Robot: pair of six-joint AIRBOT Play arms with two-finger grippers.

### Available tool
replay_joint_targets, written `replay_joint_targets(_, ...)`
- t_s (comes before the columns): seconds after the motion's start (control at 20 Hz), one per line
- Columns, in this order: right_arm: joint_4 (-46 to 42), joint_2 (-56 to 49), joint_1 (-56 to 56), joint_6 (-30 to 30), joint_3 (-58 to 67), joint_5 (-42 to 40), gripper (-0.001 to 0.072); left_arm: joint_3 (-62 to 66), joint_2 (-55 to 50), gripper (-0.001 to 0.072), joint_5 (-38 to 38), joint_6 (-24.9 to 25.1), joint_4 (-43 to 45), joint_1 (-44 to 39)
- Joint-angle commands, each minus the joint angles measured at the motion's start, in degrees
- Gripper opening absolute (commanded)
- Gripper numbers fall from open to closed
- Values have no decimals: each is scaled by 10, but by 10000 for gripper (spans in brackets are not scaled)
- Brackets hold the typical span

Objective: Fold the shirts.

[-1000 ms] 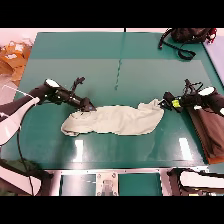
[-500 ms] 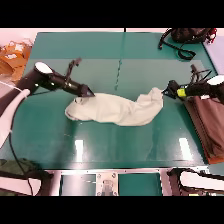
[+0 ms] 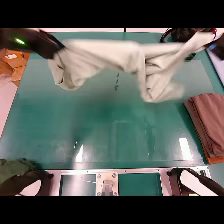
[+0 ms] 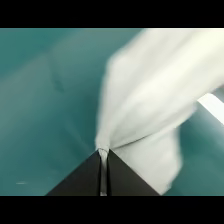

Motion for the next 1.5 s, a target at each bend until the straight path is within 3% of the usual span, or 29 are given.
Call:
replay_joint_targets(0.0, -1, 80, -27, 9, 25, 0, 14, 37, 89, 26, 23, -19, 77, 0)
replay_joint_targets(0.4, 4, 194, -27, 9, 27, -5, 14, 48, 163, 26, 31, -12, 77, 0)
replay_joint_targets(0.6, 6, 177, -24, 9, 22, -14, 15, 23, 150, 26, 52, -4, 82, 0)
replay_joint_targets(0.85, 12, 51, 46, -14, -47, -20, 15, -104, 61, 26, 100, -4, 58, 0)
replay_joint_targets(1.05, 12, -113, 133, -32, -116, -94, 15, -205, -67, 26, 170, -3, -11, 0)
replay_joint_targets(1.25, 13, -278, 168, -32, -119, -141, 15, -224, -209, 26, 202, 29, -78, 0)
replay_joint_targets(1.4, 16, -339, 165, -32, -118, -149, 16, -224, -260, 26, 209, 29, -90, 0)
replay_joint_targets(1.45, 14, -340, 154, -32, -114, -148, 67, -224, -262, 26, 207, 34, -88, 0)
